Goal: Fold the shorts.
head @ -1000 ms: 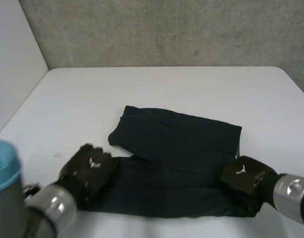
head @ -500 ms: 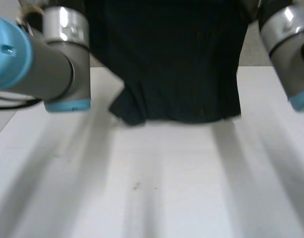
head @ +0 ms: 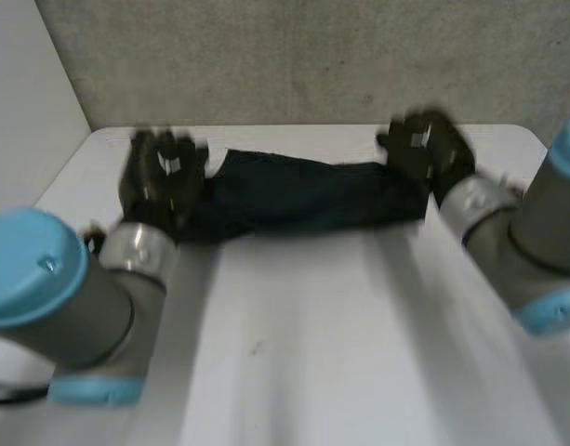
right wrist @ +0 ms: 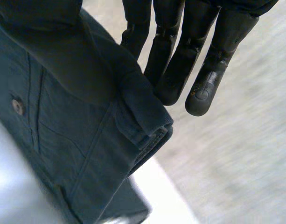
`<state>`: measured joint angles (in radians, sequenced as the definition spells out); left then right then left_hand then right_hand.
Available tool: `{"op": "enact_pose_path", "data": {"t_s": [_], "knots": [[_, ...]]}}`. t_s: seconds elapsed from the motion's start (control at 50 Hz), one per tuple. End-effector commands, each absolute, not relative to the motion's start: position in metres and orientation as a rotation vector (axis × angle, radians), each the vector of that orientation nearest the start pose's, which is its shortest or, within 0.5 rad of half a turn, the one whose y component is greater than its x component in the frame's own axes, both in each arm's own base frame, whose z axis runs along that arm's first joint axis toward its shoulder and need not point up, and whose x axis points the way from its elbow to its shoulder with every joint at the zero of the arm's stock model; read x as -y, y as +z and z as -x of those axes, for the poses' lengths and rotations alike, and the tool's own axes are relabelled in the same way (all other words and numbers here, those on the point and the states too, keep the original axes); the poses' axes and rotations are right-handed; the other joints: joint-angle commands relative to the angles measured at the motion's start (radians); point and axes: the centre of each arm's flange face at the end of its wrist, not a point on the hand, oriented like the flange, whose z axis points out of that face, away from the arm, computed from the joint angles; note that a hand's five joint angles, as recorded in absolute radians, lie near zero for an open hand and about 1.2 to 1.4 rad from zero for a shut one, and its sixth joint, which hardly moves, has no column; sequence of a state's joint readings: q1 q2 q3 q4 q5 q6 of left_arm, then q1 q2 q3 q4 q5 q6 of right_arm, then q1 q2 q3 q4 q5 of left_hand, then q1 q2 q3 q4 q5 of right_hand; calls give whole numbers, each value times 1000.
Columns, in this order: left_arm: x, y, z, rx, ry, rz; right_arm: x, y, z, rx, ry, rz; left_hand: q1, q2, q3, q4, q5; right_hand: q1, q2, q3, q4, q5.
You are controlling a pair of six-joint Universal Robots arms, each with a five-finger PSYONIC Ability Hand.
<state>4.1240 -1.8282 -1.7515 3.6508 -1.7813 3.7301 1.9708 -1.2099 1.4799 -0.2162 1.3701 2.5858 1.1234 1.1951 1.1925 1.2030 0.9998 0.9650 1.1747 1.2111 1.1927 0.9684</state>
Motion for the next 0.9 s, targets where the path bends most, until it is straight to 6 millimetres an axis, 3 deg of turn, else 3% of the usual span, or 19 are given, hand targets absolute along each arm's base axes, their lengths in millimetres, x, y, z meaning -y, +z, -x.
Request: {"op": "enact_pose_path", "data": {"t_s": [0.02,0.1,0.2,0.26,0.28,0.32,0.38,0.44,0.5,0.58,0.66,0.68,0.74,0.82,0.9], "knots": [[194,184,274,-2029,-1902,-1141,256,183,-267,-2108,-1817,1343,273,201,204,193,222,431,222,185,204,253],[177,186,264,-2089,-1773,-1219,238,175,-259,-2188,-1658,1440,273,201,204,193,222,431,222,185,204,253],[151,196,253,-2142,-1624,-1326,197,193,-243,-2267,-1382,1584,273,201,204,193,222,431,222,185,204,253],[123,201,241,-2151,-1447,-1475,175,195,-235,-2289,-1202,1691,262,190,192,182,211,431,222,185,204,253],[109,202,235,-2132,-1356,-1564,158,197,-228,-2280,-1067,1782,264,193,195,185,213,431,222,185,204,253],[94,202,229,-2097,-1268,-1665,140,201,-222,-2249,-961,1861,273,201,204,193,222,431,222,185,204,253],[72,209,222,-2005,-1221,-1797,118,214,-214,-2181,-875,1941,273,201,204,193,222,431,222,185,204,253],[69,218,223,-1942,-1293,-1804,121,223,-212,-2140,-930,1926,273,201,204,193,222,431,222,185,204,253],[81,221,229,-1927,-1372,-1749,135,226,-211,-2137,-1004,1855,273,201,204,193,222,431,222,185,204,253],[113,219,247,-1889,-1515,-1632,161,219,-210,-2180,-1125,1741,273,201,204,193,222,431,222,185,204,253],[153,215,267,-1844,-1656,-1508,196,205,-213,-2253,-1275,1611,273,201,204,193,222,431,222,185,204,253],[170,213,275,-1823,-1712,-1456,204,203,-213,-2268,-1312,1585,273,201,204,193,222,431,222,185,204,253],[194,209,288,-1783,-1793,-1392,227,198,-212,-2333,-1453,1507,273,201,204,193,222,431,222,185,204,253],[244,202,324,-1663,-1989,-1271,257,198,-214,-2348,-1669,1459,273,201,204,193,222,431,222,185,204,253],[278,194,350,-1568,-2107,-1197,287,190,-217,-2316,-1863,1424,273,201,204,193,222,431,222,185,204,253]]}}
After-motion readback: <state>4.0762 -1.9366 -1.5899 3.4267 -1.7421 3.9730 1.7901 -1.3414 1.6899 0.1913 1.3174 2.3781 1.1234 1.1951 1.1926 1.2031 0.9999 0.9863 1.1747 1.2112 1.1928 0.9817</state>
